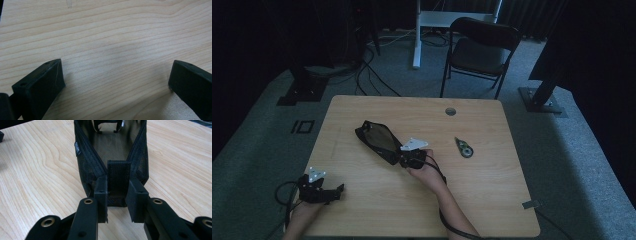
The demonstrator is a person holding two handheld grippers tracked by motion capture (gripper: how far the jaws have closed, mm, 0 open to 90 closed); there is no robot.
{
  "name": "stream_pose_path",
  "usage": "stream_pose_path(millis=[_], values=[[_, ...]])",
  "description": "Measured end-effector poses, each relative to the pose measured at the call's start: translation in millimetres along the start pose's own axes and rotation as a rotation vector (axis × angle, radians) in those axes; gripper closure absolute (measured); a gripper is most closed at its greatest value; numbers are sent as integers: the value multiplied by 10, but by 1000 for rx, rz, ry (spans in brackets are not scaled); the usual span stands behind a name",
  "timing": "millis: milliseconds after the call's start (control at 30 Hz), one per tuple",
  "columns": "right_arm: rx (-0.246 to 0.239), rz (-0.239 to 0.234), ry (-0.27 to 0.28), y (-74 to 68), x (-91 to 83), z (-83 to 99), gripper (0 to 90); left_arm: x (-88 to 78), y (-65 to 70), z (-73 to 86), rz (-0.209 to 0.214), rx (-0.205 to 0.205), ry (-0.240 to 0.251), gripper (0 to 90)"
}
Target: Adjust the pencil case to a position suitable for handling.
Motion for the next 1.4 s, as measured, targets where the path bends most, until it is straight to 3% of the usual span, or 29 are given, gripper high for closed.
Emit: stream_pose_path(millis=[67,567,1267,1400], values=[[-10,16,-9,11,-10,6,720,0,0,0,0,0,0,1],[5,10,-12,73,-123,97,726,0,0,0,0,0,0,1],[33,43,-15,277,-478,366,727,0,0,0,0,0,0,1],[58,57,-7,349,-573,457,727,-1,-1,0,0,2,-1,1]])
Point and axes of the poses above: each handheld gripper's, and its own axes: x roughly forward along the jaws, z roughly out of its underside, y roughly to its right, the point moved 2 cm from there along x, roughly forward along the jaws, and after that the axes turned 3 degrees about -y, right-handed, at the moved point
